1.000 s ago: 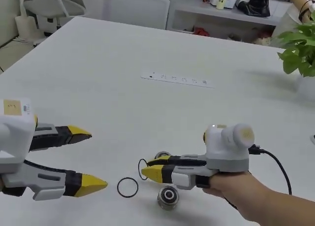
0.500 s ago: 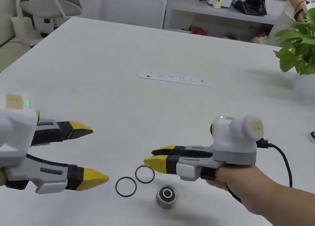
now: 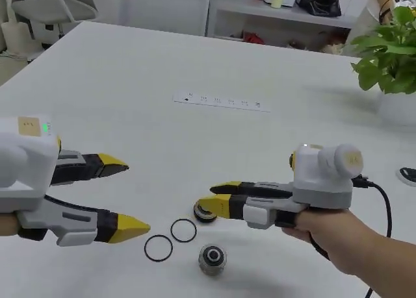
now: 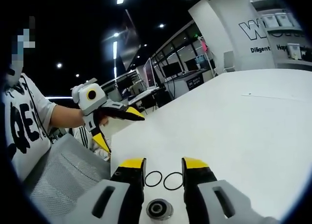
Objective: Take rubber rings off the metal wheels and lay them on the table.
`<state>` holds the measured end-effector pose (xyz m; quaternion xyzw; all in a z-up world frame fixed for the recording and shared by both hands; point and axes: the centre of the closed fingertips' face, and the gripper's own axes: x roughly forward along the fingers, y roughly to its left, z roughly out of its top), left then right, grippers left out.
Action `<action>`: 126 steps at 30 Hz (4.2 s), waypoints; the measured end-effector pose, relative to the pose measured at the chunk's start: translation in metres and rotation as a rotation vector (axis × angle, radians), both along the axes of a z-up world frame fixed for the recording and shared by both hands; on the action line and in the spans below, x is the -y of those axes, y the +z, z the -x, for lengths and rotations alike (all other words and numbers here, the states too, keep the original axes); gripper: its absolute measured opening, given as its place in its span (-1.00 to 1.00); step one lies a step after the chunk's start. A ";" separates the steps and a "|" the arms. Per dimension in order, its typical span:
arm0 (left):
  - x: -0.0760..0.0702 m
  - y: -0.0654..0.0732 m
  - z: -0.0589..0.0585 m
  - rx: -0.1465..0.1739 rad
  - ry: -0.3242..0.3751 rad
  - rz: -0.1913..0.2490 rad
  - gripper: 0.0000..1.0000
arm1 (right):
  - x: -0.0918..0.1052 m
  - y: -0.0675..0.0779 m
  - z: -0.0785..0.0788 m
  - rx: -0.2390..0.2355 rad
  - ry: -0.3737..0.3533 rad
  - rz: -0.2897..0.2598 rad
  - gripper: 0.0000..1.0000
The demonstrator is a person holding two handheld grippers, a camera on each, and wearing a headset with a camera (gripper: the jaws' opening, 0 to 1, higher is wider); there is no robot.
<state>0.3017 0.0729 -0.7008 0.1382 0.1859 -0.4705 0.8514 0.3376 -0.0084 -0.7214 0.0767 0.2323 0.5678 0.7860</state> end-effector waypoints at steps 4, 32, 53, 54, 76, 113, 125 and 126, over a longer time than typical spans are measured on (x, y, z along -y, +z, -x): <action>0.005 -0.001 -0.004 0.002 -0.011 -0.003 0.28 | 0.008 0.001 -0.004 0.005 -0.020 0.000 -0.46; 0.016 -0.008 -0.027 0.004 -0.012 -0.006 0.28 | 0.042 -0.006 -0.023 0.049 -0.107 0.040 -0.39; 0.029 -0.018 -0.035 -0.011 -0.019 -0.010 0.27 | 0.055 -0.021 -0.025 0.072 -0.127 0.094 -0.36; 0.031 -0.019 -0.035 -0.013 -0.021 -0.009 0.27 | 0.056 -0.023 -0.025 0.073 -0.125 0.098 -0.36; 0.051 -0.037 -0.036 -0.046 -0.056 -0.009 0.22 | 0.051 -0.047 -0.019 0.097 -0.082 0.161 -0.40; 0.076 -0.072 -0.053 -0.115 -0.094 -0.028 0.00 | 0.024 -0.071 -0.022 0.152 0.005 0.217 -0.47; 0.085 -0.080 -0.058 -0.135 -0.107 -0.024 -0.19 | 0.018 -0.077 -0.022 0.155 0.024 0.226 -0.46; 0.086 -0.081 -0.058 -0.138 -0.110 -0.024 -0.21 | 0.018 -0.078 -0.022 0.155 0.025 0.226 -0.46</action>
